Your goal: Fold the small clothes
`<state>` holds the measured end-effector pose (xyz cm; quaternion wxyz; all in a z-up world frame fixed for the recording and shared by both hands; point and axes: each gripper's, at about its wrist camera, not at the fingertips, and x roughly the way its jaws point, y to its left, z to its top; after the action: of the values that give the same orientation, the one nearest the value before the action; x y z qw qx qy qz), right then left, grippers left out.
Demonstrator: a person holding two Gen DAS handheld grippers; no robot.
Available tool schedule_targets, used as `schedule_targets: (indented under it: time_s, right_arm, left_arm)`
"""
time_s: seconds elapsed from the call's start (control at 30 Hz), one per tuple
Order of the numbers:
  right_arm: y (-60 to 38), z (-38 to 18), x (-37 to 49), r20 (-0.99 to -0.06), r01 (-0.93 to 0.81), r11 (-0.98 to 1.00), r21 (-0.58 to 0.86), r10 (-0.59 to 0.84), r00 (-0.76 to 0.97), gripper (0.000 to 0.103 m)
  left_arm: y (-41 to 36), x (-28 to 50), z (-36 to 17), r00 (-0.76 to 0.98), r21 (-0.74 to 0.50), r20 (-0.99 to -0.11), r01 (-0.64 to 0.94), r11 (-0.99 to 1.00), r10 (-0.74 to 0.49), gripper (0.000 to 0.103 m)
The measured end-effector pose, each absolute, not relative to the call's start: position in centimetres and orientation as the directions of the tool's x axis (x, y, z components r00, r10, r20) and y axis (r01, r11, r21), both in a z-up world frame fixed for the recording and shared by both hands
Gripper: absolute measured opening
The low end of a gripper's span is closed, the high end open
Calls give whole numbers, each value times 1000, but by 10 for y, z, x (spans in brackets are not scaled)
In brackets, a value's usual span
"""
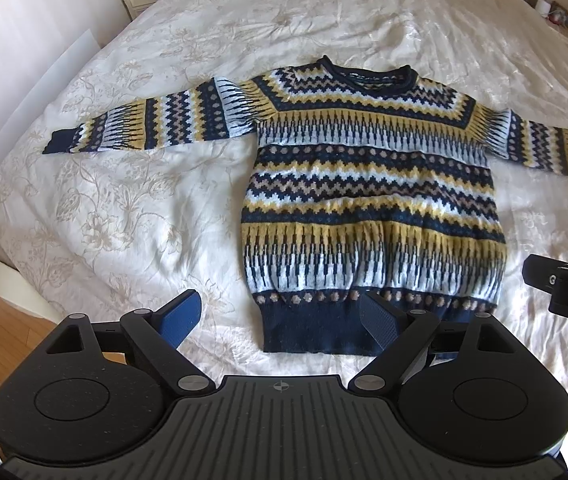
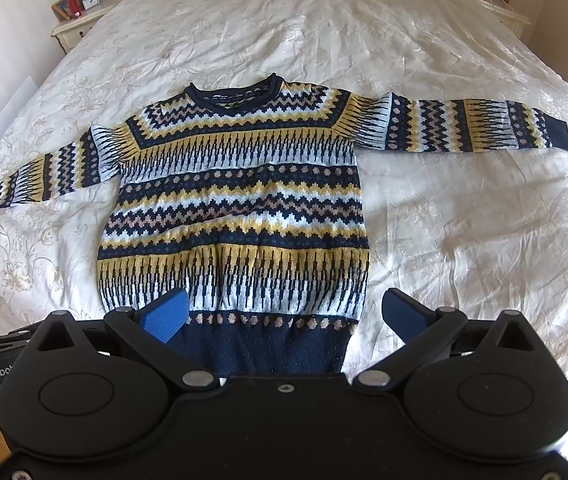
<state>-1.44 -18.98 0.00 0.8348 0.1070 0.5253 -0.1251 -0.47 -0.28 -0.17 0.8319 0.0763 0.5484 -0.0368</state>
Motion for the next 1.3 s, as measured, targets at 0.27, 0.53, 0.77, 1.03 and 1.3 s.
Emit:
schedule_targets:
  time_s: [0.27,0.53,0.77,1.03,1.3]
  right_arm:
    - [-192,0,-13,-905,320,946,48,-94,415,102]
    - [-179,-3,-24,-907,316,947,50,-89,411,102]
    - [-179,-5,-22,-908,315,948,51,-88,410,102]
    - [-178,-10,-18,-913,311,949,58,-75,400,102]
    - [-177,-11,-16,-916,308,949,61,-70,395,102]
  left_arm:
    - [-4,-3,-5,385,81,-923,149,985,18,87]
    - [-4,-4,-5,385,83,-923,148,985,20,87]
    - [-4,-4,-6,384,83,-923,149,985,19,87]
    - [-4,-6,-13,372,82,-928,147,986,22,87]
    - [-3,2,-15,355,81,-934,140,987,27,87]
